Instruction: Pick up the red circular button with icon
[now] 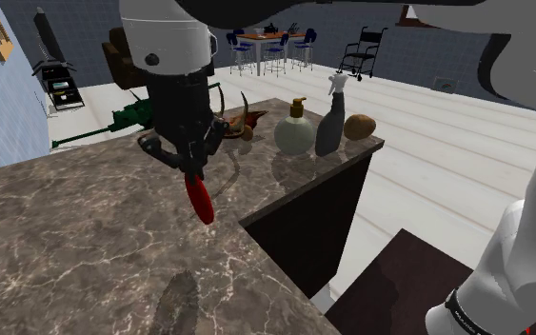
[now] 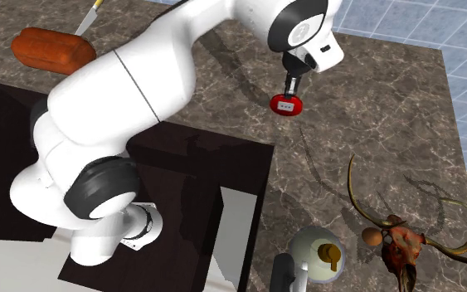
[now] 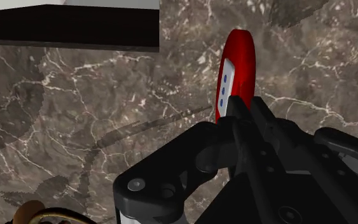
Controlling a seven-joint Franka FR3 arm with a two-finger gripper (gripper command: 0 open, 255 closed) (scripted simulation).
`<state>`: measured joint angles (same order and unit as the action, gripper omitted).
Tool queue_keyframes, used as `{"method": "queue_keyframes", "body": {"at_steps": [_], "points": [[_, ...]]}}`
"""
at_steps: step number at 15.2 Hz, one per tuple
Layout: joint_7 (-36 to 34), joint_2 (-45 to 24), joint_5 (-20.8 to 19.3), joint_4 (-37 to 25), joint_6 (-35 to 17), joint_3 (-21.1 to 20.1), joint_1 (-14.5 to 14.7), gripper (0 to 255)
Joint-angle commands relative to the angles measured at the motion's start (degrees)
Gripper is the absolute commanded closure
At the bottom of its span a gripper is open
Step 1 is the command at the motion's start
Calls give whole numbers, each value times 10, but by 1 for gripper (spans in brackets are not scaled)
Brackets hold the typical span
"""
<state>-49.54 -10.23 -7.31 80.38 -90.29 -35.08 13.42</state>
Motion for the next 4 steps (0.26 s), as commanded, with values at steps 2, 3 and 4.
{"method": "queue_keyframes", "body": {"at_steps": [2,3,4], "points": [[-3,-12,-7,-38,28,-2,7,255],[-3,-12,-8,-40,30,-2,7,255],[-3,-12,-8,-40,30,-2,7,255]]}}
